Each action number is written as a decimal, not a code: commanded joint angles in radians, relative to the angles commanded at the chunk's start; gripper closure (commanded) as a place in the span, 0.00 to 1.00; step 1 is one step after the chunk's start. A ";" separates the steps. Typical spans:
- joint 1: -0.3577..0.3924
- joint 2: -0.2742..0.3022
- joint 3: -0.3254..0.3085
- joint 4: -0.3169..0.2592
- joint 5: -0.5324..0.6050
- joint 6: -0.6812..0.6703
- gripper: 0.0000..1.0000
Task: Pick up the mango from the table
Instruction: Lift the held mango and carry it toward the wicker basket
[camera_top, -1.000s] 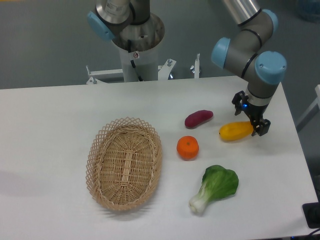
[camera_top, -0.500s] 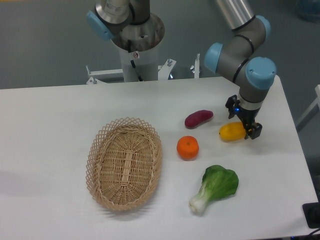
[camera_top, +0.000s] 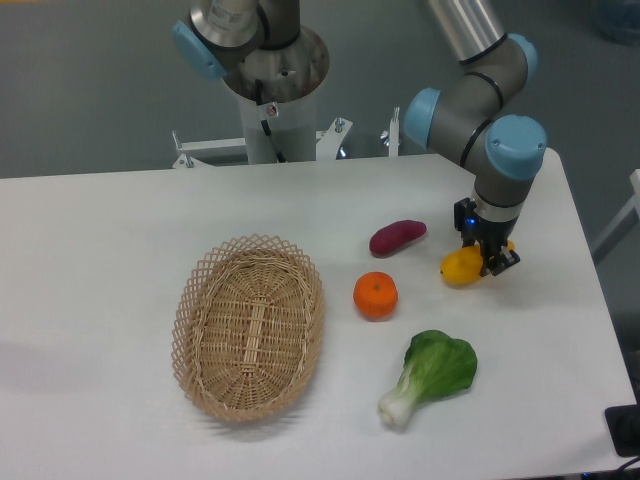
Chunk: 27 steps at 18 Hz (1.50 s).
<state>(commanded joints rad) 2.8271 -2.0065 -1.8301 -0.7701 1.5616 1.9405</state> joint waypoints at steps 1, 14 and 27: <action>0.000 0.002 0.002 0.000 -0.002 -0.002 0.60; -0.020 0.054 0.319 -0.388 -0.178 -0.205 0.60; -0.284 0.078 0.417 -0.374 -0.236 -0.724 0.60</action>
<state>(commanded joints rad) 2.5435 -1.9282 -1.4128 -1.1443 1.3254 1.2168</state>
